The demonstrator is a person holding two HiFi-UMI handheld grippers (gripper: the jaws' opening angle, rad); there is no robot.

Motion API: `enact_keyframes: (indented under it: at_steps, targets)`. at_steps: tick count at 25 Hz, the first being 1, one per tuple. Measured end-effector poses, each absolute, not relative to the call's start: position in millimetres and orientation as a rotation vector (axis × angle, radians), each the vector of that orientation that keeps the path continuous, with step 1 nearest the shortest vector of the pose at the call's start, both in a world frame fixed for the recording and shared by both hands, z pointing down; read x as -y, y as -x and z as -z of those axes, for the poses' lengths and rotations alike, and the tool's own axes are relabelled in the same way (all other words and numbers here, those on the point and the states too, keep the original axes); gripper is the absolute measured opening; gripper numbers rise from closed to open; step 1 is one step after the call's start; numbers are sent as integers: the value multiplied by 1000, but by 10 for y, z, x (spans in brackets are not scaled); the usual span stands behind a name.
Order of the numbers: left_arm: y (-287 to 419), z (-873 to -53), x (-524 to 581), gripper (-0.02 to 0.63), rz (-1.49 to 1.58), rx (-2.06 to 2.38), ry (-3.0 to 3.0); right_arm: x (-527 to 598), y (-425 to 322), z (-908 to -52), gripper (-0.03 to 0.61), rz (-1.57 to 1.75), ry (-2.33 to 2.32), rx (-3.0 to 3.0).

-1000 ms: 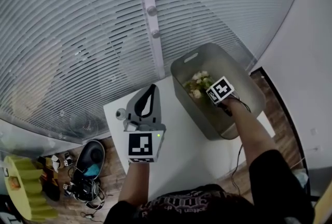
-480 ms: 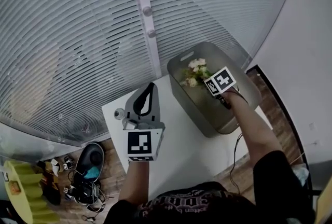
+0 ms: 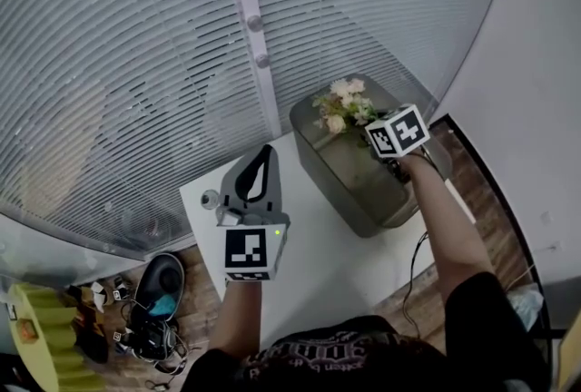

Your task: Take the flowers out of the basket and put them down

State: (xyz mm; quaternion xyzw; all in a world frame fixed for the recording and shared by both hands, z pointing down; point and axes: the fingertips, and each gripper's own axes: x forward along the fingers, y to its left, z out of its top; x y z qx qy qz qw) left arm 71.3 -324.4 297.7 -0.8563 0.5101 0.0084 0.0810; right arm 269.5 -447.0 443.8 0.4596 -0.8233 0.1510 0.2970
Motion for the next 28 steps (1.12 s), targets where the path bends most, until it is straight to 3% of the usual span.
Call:
enact_keyframes:
  at_steps: [13, 28]
  targets:
    - [-755, -2923, 3165, -2, 6, -1488, 2556, 4307, -2696, -3640, 104, -318, -1279, 2254]
    - [-756, -2919, 3079, -2, 33, -1443, 2568, 4197, -2729, -3327, 104, -289, -1306, 2235]
